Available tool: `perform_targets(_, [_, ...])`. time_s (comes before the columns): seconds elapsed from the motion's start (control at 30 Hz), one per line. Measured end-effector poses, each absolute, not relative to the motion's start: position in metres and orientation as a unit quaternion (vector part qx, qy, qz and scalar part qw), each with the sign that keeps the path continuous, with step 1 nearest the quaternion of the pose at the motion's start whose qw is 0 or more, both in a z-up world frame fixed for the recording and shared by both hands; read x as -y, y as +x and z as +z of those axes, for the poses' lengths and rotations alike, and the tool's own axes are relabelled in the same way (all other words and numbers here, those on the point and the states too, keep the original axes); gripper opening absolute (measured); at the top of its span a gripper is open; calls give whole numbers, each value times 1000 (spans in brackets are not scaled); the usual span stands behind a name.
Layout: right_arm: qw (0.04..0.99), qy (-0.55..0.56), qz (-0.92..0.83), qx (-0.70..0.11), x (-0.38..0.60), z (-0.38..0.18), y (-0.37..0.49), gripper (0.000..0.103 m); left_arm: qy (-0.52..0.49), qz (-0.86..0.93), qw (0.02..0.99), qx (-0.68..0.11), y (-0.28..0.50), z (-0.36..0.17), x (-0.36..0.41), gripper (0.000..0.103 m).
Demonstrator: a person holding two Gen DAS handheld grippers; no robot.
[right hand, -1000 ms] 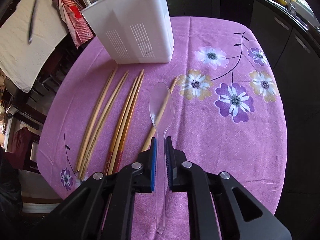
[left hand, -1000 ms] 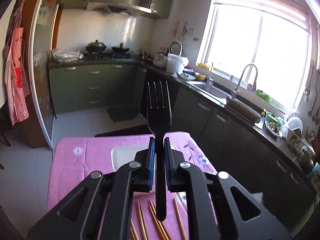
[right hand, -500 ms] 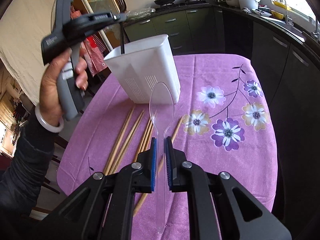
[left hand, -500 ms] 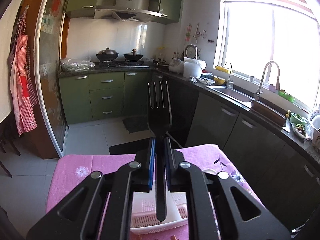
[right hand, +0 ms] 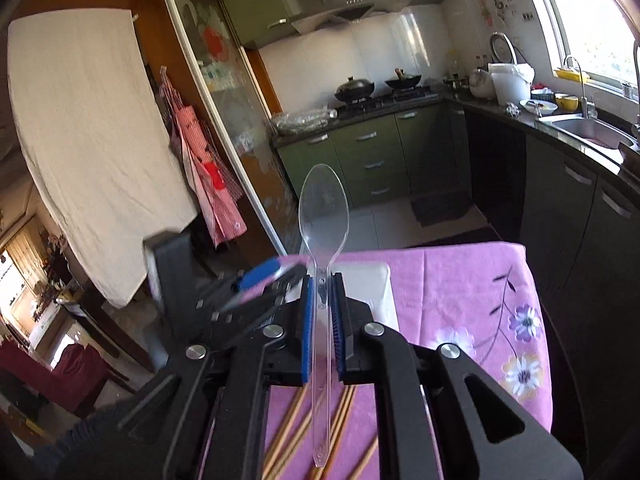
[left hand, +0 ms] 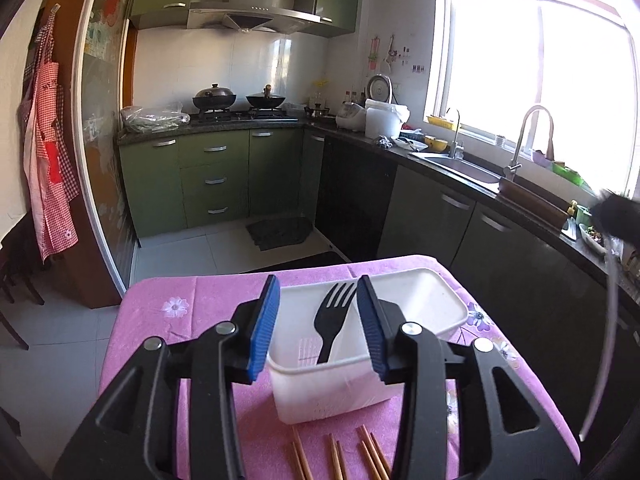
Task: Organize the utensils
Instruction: 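Lift the black fork into the white caddy with the left tool while the right tool grasps the clear spoon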
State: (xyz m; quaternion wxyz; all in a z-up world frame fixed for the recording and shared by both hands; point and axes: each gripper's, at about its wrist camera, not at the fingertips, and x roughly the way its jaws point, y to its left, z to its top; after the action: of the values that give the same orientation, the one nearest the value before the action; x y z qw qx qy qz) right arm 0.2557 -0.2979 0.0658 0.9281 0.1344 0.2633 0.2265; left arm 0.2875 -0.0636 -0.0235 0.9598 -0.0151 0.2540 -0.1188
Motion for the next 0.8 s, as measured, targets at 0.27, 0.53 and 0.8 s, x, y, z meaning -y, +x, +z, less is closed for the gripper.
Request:
perform_targets(0.27, [956, 154, 162, -189, 271, 76, 343, 10, -10, -103, 959, -264, 215, -12, 23, 44])
perform_targets(0.53, [955, 125, 138, -231, 251, 23, 380, 10, -13, -96, 952, -289, 178, -24, -7, 47])
perform_targets(0.8, [957, 105, 130, -239, 258, -13, 349, 21, -4, -99, 940, -326, 177, -39, -3, 47])
